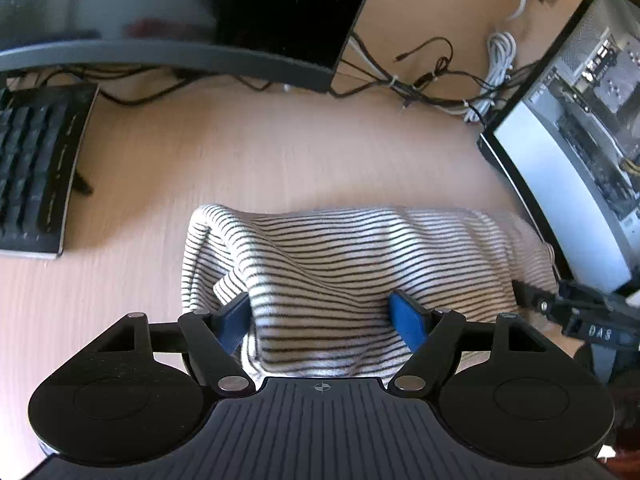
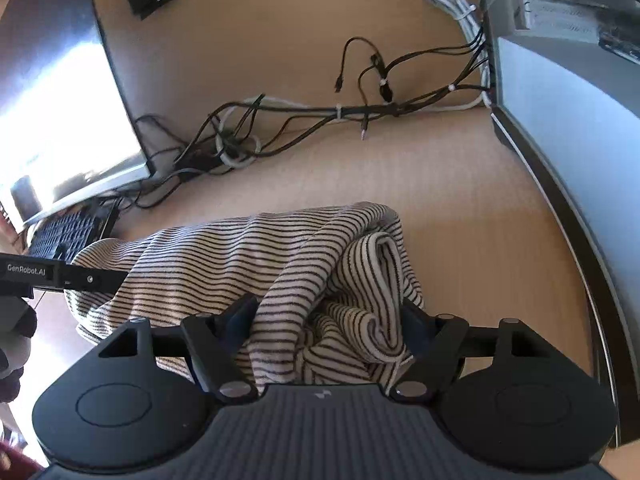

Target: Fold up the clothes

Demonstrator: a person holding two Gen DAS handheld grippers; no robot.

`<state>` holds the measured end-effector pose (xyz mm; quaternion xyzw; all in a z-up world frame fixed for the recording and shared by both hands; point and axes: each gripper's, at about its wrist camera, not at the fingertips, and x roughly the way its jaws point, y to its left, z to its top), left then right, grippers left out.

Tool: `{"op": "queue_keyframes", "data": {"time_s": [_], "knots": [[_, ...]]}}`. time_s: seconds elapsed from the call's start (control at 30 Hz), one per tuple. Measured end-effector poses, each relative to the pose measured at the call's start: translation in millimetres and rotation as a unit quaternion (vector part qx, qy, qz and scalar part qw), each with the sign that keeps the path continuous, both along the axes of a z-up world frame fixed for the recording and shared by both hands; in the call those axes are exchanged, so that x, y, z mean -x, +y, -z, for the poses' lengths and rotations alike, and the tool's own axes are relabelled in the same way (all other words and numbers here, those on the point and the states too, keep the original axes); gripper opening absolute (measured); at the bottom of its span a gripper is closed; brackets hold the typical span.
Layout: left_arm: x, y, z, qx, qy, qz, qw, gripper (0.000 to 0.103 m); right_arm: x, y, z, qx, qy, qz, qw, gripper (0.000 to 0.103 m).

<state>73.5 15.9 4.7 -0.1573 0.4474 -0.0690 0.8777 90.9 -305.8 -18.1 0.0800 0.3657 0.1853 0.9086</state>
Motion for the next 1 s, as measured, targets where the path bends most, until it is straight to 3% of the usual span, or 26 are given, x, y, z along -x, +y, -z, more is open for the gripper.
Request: {"op": "queue_keyframes", "data": {"time_s": [0.3,0.5,0.6,0.7,0.8,0.83,0.93,1.0], "knots": [[-22,-13,2,-0.011,-0.021,0.019,0.9995,0.076,-11,-9,1,0.018,-0.015,0.003,1.0,0.075],[-2,-5,-11,-0.021,-0.026,0.013,0.9994,0.073,-10,-9,3,0.02,-0.014,0.008,1.0,0.075],[10,-6,-40,-0.044,-0.067,0.008,0.9967,0.074,-11,-7,2,0.026,-0.015,0.005,1.0,0.076],[15,-12,-71,-0.032,-0.118,0.021,0.9923,0.081,-10,-6,1,0.031,-0.016,0.003,0.999,0.076],[7,-31,-77,-0.024,-0.138,0.06,0.9883,0.09,-6,-5,1,0.034,-0.018,0.003,0.999,0.076],[2,-37,-72,-0.028,-0.132,0.071,0.9883,0.09,-4,-6,1,0.035,-0.018,0.003,0.999,0.076],[-9,-46,-31,-0.044,-0.063,0.078,0.994,0.088,0,-7,0,0.039,-0.02,0.002,0.999,0.078],[-4,-47,-12,-0.065,-0.06,0.084,0.9925,0.088,-1,-5,-6,0.047,-0.022,-0.003,0.999,0.078]]}}
